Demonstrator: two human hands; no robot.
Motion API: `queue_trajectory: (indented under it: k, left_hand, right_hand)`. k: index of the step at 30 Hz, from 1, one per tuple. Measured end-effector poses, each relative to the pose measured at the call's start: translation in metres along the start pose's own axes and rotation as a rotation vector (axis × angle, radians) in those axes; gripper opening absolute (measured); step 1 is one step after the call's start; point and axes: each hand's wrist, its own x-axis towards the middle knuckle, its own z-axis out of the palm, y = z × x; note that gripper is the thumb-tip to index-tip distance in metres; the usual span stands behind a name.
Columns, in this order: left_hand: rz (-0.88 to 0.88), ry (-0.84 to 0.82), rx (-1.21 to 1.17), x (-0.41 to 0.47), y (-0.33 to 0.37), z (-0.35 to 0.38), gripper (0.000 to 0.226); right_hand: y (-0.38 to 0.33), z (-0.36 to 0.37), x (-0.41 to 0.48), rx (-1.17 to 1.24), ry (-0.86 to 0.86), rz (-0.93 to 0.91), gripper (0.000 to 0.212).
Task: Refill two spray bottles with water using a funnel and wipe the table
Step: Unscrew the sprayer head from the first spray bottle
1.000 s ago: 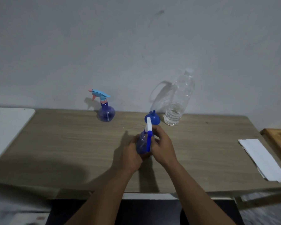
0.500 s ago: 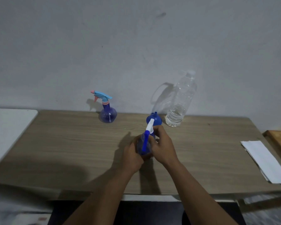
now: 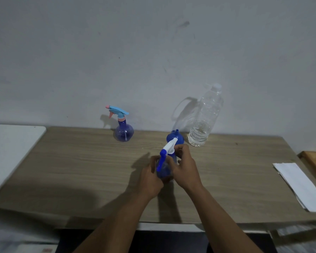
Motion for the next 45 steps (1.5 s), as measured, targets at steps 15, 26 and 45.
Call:
queue_trajectory:
  k: [15, 26, 45]
  left_hand:
    - [0.015, -0.058, 0.011, 0.004, -0.002, -0.001, 0.066]
    - [-0.042, -0.049, 0.105, 0.003, -0.005, -0.006, 0.057]
    - [-0.028, -0.038, -0.083, 0.0, 0.002, -0.015, 0.054]
  right_hand:
    - [-0.005, -0.009, -0.001, -0.079, 0.029, -0.12, 0.06]
    - [-0.027, -0.008, 0.002, -0.113, 0.125, -0.163, 0.049]
    - [-0.141, -0.073, 0.047, -0.14, 0.342, -0.312, 0.051]
